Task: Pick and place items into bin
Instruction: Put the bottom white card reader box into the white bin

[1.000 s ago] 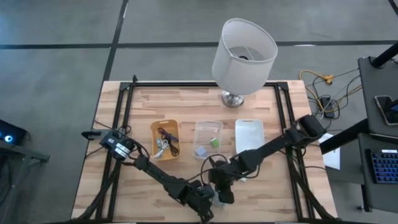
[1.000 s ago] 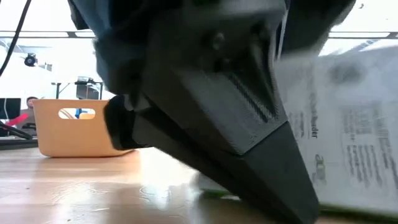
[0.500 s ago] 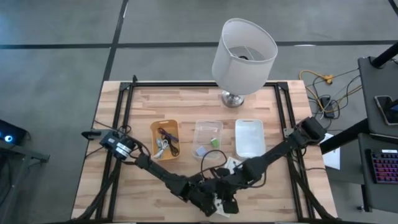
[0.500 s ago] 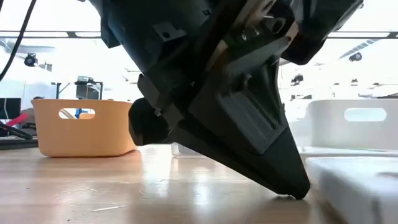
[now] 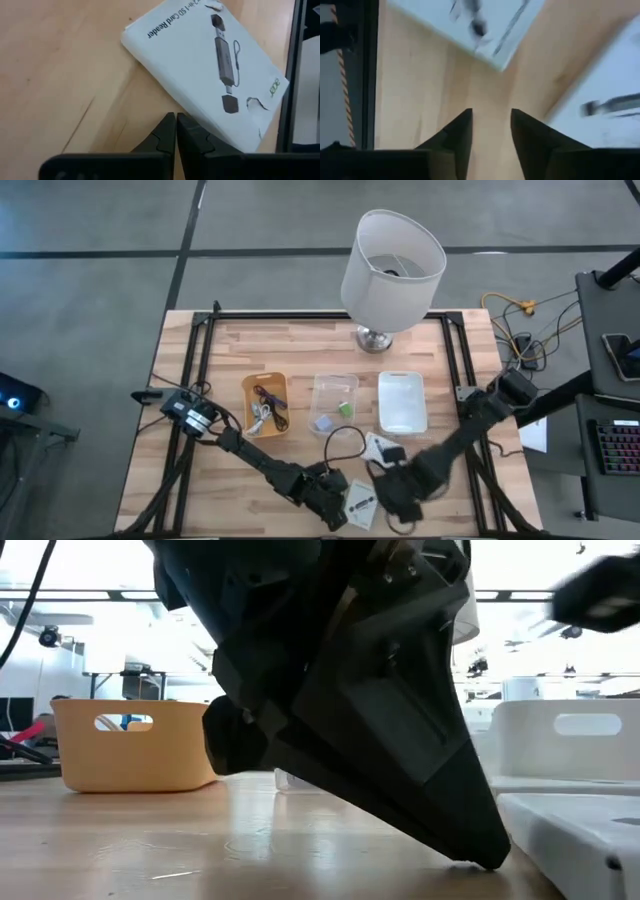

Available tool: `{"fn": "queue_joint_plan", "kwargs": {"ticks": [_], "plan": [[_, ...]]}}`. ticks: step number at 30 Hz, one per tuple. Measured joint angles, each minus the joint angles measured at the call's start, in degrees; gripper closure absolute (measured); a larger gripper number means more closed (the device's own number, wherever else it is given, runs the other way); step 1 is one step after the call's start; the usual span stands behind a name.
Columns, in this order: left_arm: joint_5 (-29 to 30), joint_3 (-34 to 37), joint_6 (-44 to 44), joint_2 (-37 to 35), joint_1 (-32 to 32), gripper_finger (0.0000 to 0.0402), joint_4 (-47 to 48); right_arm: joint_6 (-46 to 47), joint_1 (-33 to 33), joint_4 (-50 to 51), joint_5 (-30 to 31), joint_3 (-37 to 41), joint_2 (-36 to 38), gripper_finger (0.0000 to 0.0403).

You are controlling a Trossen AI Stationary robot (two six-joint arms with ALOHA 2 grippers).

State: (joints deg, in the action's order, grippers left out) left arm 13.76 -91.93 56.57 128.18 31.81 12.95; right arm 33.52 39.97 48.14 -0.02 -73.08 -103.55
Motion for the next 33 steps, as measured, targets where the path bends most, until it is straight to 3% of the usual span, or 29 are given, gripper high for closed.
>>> {"fn": "queue_joint_plan", "kwargs": {"ticks": [5,16,33], "plan": [[-0.16,-1.59,-2.97,-1.46,-0.27,0.0402,-0.81,7.97,2.5,-8.61,0.25,5.15,-0.66,0.0256],[-3.43,-2.07,-6.95,-3.66,-0.61,0.0402,-0.48,15.12,2.77,-23.63,-1.9,8.6,-1.33,0.0268],[-6.26,-0.69,-7.8,-1.39,-2.31,0.0402,-5.56,20.69,2.62,-29.48,-1.54,9.68,-3.97,0.0283]]}}
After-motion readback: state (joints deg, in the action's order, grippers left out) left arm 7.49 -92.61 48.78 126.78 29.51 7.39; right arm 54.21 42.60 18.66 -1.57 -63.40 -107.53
